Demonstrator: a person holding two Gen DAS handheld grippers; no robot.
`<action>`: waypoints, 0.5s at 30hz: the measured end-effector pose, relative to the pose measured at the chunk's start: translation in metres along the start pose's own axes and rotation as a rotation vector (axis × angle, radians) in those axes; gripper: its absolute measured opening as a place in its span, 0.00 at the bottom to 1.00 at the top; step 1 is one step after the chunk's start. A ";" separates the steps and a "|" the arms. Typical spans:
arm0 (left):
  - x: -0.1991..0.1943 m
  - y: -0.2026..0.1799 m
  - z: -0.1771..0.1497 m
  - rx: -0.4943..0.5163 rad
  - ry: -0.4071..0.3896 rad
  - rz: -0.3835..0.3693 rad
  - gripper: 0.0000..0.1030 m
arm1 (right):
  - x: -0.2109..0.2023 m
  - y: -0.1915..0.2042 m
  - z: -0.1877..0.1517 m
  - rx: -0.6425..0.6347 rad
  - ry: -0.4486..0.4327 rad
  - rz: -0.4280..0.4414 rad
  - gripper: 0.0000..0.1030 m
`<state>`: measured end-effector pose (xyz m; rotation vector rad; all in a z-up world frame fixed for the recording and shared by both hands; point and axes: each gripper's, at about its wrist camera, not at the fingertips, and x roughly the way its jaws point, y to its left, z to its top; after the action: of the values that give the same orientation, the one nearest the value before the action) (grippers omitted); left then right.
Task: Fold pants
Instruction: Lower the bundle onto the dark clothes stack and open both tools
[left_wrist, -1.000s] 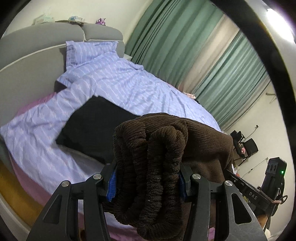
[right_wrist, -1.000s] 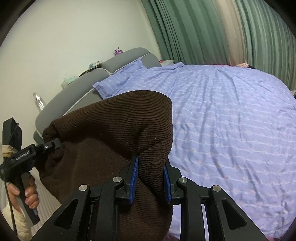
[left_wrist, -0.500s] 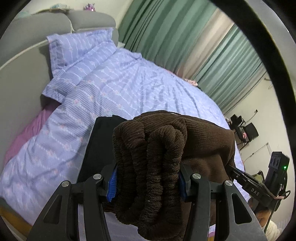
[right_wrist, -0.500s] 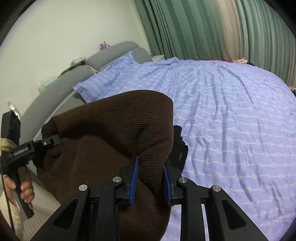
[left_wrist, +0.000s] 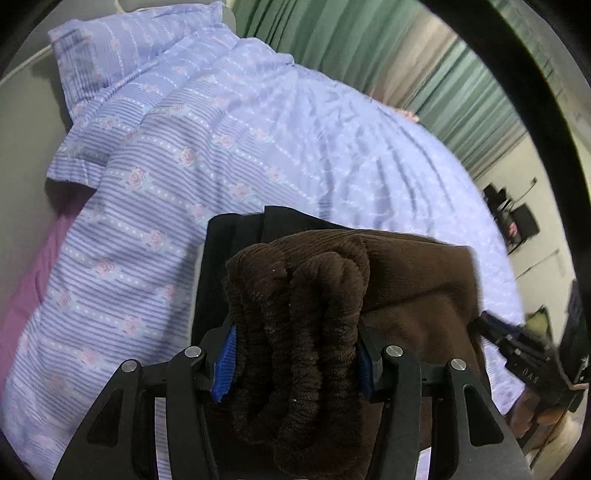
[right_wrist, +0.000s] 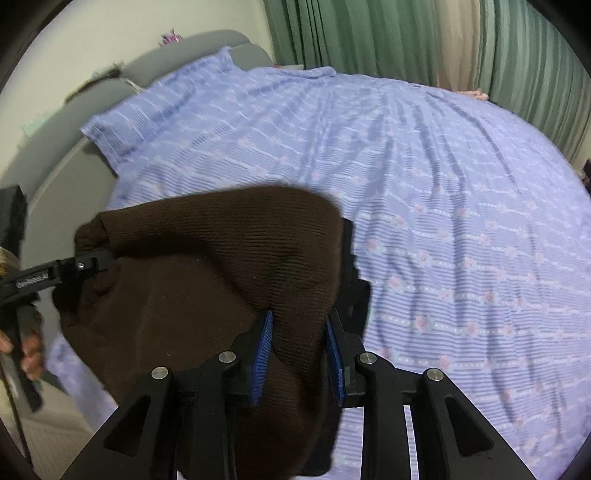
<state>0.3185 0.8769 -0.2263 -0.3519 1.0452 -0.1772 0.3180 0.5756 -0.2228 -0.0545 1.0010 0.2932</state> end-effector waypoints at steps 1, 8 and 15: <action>0.002 0.000 0.001 0.011 0.007 0.010 0.54 | 0.000 0.003 -0.001 -0.023 -0.015 -0.066 0.37; -0.005 -0.003 0.006 0.089 0.010 0.127 0.76 | -0.005 0.002 0.002 -0.007 -0.017 -0.102 0.59; -0.006 0.019 0.002 0.049 0.017 0.158 0.85 | -0.010 0.029 -0.024 -0.012 0.013 -0.047 0.59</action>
<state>0.3166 0.8966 -0.2272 -0.2228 1.0787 -0.0640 0.2855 0.5966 -0.2253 -0.0913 1.0099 0.2559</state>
